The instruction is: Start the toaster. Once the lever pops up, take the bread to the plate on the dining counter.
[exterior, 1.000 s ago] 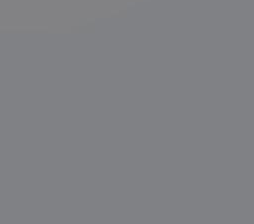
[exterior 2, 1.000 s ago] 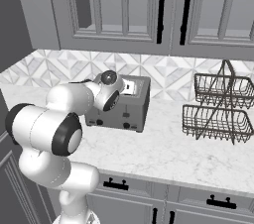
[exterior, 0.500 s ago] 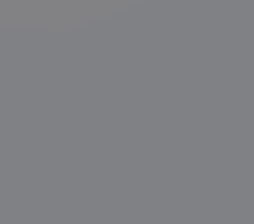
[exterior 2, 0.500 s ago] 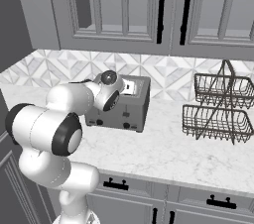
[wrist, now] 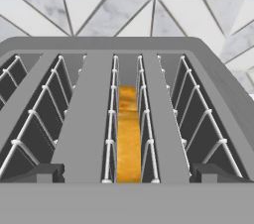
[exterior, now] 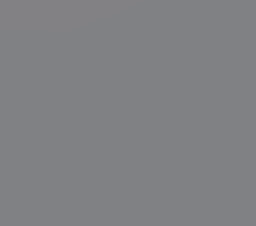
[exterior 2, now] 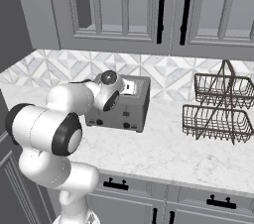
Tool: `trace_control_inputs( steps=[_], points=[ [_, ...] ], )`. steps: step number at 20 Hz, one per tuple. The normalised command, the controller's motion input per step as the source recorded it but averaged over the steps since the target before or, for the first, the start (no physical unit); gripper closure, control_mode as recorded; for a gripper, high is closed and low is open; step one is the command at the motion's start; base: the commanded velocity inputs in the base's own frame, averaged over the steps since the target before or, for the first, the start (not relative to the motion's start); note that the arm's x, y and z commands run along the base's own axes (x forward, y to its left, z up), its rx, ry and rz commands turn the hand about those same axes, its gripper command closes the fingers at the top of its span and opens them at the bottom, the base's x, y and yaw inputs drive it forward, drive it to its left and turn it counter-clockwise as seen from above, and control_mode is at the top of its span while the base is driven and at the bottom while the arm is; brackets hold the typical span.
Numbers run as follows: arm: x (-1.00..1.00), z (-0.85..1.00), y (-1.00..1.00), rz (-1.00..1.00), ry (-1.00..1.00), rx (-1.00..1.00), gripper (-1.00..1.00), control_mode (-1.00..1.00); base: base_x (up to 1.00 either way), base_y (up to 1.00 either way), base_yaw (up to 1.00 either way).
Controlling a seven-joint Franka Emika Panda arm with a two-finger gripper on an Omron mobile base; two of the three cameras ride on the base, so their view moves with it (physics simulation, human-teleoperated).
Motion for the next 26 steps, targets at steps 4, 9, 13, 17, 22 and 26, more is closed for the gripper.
trace_control_inputs(
  steps=[4, 9, 13, 17, 22, 26],
  points=[
    [0.0, 0.0, 0.0, 0.0, 0.0, 0.0, -1.0, -1.0, 0.0, 0.0, 0.0],
    [0.0, 0.0, 0.0, 0.0, 0.0, 0.0, -1.0, -1.0, 0.0, 0.0, 0.0],
    [0.0, 0.0, 0.0, 0.0, 0.0, 0.0, -1.0, -1.0, 0.0, 0.0, 0.0],
    [0.0, 0.0, 0.0, 0.0, 0.0, 0.0, -1.0, -1.0, 0.0, 0.0, 0.0],
    [0.0, 0.0, 0.0, 0.0, 0.0, 0.0, -1.0, -1.0, 0.0, 0.0, 0.0],
    [0.0, 0.0, 0.0, 0.0, 0.0, 0.0, -1.0, -1.0, 0.0, 0.0, 0.0]
  ],
)
